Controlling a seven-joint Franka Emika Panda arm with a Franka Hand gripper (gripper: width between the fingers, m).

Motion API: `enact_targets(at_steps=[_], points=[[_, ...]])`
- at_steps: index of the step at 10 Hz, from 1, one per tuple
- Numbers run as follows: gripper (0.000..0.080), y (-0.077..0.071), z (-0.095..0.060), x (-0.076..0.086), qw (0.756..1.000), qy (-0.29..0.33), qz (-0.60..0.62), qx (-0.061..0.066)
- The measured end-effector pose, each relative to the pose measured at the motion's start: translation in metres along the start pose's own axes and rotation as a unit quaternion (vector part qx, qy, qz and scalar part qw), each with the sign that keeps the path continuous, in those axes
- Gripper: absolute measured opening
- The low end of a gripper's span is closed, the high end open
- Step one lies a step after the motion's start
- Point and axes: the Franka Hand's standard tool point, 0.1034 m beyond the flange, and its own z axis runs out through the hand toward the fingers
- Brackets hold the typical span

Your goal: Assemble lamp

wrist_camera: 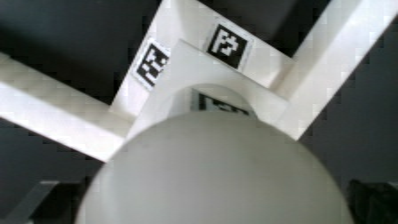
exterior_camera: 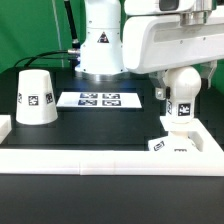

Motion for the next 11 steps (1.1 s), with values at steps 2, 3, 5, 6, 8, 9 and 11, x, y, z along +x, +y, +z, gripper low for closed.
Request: enact_targets(at_steps=[2,3,5,6,8,9,11], points=[[0.0699,0.0012,0.0,-0.0006,0.998,-0.004,-0.068,-0.005],[0.0699,0.0013,0.0,-0.0007,0.997,-0.005,-0.081,-0.007],[0.0699,0.002,-0.0002,-0.0009,0.99,-0.011,-0.139,-0.014],[0.0693,0.0016,-0.0004,-0.0007,0.989,-0.012,-0.148,-0.015],[0.0576,0.0021,-0.0004,-0.0011,0.988,-0.014,-0.153,-0.016],[0.0576,0.002,-0.0004,-0.001,0.988,-0.014,-0.151,-0.016],[0.0576,0.0022,-0.0004,-0.0012,0.991,-0.014,-0.135,-0.016]])
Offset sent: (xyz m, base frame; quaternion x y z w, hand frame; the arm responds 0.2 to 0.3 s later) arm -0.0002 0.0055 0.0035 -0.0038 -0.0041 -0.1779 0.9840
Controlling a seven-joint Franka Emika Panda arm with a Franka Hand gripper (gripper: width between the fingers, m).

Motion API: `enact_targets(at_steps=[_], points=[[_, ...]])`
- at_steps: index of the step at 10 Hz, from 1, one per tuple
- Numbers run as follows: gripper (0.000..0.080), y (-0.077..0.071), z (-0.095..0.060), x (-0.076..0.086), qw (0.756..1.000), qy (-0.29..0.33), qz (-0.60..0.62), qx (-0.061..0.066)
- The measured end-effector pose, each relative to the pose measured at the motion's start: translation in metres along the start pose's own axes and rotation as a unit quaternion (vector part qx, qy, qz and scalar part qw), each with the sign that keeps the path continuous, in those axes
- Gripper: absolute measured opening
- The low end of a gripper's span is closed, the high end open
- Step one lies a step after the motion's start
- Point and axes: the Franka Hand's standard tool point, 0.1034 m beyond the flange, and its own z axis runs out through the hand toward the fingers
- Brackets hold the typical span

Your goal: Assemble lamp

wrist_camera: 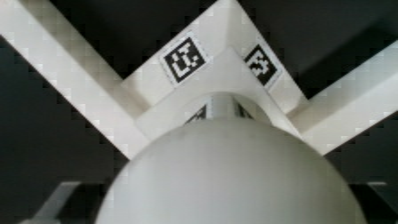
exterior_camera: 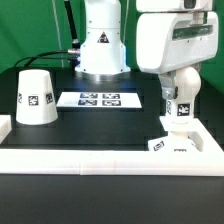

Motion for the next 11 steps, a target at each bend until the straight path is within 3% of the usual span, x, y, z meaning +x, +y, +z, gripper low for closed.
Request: enact_targets(at_steps=[1,4,11], points=[[0.0576,0.0004,0.0,-0.0004,1.0,0.0,0.003,0.0],[0.0576,0.0001,0.0003,-0.0012,0.982,0.004,0.189,0.003],[0.0577,-0.001,0.001,-0.0024,0.861,-0.001,0.509,0.007]])
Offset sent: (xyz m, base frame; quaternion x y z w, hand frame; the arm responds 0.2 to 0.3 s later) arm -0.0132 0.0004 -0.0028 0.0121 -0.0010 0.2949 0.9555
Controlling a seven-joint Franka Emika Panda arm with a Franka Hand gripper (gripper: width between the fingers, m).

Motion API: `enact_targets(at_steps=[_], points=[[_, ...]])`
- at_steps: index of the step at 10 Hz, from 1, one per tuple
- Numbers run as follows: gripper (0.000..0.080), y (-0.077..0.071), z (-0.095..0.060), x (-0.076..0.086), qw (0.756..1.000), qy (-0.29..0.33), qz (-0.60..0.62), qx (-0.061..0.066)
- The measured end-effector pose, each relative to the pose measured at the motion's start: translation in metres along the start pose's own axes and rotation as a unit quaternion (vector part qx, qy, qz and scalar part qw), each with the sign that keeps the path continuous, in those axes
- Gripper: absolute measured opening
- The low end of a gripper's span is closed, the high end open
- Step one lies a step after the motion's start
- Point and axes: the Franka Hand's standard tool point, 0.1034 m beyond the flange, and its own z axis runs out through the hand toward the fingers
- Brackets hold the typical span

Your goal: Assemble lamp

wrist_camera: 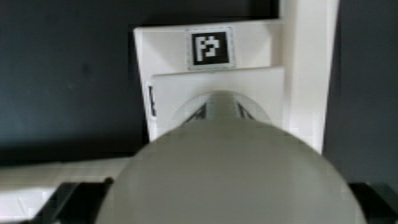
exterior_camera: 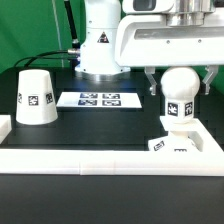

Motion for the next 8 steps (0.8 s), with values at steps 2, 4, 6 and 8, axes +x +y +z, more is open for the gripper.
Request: enact_targets(at_steps=[2,4,6,8], points=[[0.0577,-0.0009,0.0004,-0.001,0.995,-0.001,0.099,-0.002],[0.0577,-0.0017,0.0007,-0.0017,0.983,-0.001,0.185,-0.003],[0.0577,-0.0026,0.0009,-0.0027,0.961,-0.002,0.277,-0.003],[0.0577,-0.0042,0.0012,-0.0041,0.928,-0.011,0.373,0.005]])
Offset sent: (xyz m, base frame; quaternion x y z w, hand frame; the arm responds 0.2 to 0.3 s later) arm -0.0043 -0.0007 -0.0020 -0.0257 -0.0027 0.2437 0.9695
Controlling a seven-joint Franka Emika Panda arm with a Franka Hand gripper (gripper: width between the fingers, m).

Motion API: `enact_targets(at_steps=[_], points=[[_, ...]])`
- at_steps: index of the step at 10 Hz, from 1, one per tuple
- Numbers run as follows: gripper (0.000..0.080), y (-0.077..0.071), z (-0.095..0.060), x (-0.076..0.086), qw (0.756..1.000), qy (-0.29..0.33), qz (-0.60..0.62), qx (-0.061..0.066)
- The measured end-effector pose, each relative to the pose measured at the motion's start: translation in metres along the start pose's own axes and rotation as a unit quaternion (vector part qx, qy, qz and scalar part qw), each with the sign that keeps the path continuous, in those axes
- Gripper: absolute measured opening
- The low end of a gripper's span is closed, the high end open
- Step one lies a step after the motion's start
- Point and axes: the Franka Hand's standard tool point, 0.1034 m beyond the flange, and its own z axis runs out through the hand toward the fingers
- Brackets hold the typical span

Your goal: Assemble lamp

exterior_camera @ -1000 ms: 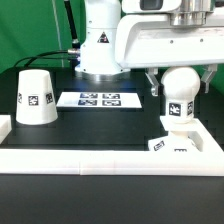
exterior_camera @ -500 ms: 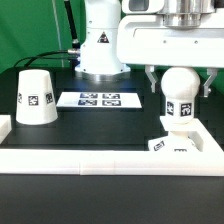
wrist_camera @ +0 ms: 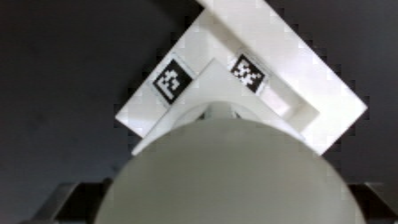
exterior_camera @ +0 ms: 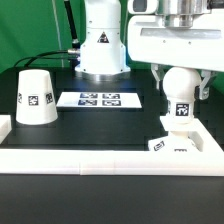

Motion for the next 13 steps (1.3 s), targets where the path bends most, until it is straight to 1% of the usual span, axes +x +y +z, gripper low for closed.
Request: enact_targets(at_steps=[2,5,6,7,9,10,13], points=[[0.0577,-0.0002,0.0003,-0.001,0.998,-0.012,0.066,0.005],[0.0577,-0.0011,0.0006,-0.0025,0.993,-0.017,0.117,0.008],[0.0601,-0.001,0.001,-0.0026,0.995,-0.017,0.098,0.008],[0.068,-0.0009,0.0012,-0.0025,0.997,-0.017,0.079,0.009],[0.0695,-0.0015,0.0012,-0.0032,1.0,-0.016,0.023,0.009],[0.0695,-0.0018,0.0012,-0.0038,0.999,-0.015,-0.036,0.01],[0.0698,-0.0037,0.0,-0.0043,0.983,-0.013,-0.181,0.013]])
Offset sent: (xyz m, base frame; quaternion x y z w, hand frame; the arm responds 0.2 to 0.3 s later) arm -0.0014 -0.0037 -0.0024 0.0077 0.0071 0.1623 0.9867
